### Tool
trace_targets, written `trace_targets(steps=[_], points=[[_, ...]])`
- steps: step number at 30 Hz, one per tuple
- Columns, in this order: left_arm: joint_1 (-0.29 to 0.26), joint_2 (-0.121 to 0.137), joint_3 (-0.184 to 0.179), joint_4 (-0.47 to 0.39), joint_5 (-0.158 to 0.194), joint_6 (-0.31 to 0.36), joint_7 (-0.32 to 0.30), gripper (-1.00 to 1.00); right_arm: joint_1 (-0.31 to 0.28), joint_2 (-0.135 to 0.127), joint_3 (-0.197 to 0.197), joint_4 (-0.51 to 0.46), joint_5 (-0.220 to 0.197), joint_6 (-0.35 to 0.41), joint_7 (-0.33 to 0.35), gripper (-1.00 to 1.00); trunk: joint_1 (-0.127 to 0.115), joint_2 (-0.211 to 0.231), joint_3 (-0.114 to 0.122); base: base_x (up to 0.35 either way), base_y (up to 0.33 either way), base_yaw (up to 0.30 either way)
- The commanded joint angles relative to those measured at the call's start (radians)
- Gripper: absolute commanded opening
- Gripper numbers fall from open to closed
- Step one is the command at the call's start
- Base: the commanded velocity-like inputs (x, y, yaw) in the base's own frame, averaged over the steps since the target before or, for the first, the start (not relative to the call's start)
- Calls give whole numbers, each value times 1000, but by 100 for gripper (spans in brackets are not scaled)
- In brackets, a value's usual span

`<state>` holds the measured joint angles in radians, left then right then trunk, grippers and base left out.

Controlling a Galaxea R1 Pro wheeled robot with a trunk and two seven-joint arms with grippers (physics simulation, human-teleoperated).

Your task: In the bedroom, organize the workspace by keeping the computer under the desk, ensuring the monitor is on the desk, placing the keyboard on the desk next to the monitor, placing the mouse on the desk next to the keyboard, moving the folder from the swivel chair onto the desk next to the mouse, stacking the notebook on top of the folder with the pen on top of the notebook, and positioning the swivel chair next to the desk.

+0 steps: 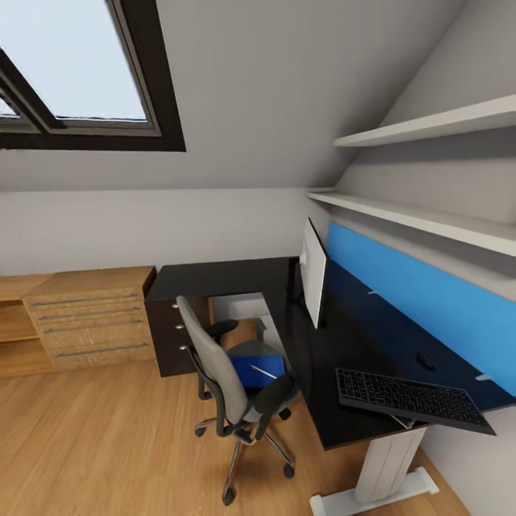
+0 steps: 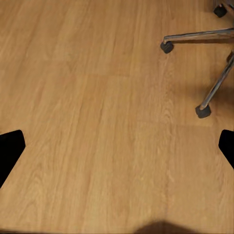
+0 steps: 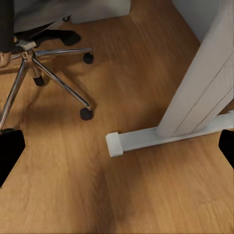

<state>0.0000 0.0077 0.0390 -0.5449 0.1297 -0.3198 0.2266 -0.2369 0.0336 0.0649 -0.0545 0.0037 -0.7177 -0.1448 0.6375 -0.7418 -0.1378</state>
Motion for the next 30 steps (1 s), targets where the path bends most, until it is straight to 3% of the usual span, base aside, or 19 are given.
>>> trace_targets(steps=[1,11,15,16,17,24,30], points=[[0,1,-2,-5,17,-5,-2,100,-1,0,7,1,0,-2,-8,100,0,-1,-1,0,0,288],[0,-5,3,-110,32,-10,0,100,-1,-1,6,-1,-1,-3,-9,100,0,-1,-1,0,0,288],[0,-8,5,-131,61,-10,1,100,-1,-1,6,-1,0,-3,-7,100,0,-1,-1,0,0,288],[0,-9,5,-136,87,-9,3,100,-1,-1,7,-1,0,-3,-6,100,4,-8,-5,0,0,288],[0,-9,5,-137,92,-8,3,100,-1,-1,7,-1,1,-3,-6,100,8,-15,-8,0,0,288],[0,-9,4,-138,112,-2,3,100,-1,-1,14,0,74,-4,-6,100,35,-64,-30,0,0,246],[0,-9,1,-135,111,0,2,100,-1,-4,22,-1,90,-8,-6,100,58,-106,-49,0,0,47]])
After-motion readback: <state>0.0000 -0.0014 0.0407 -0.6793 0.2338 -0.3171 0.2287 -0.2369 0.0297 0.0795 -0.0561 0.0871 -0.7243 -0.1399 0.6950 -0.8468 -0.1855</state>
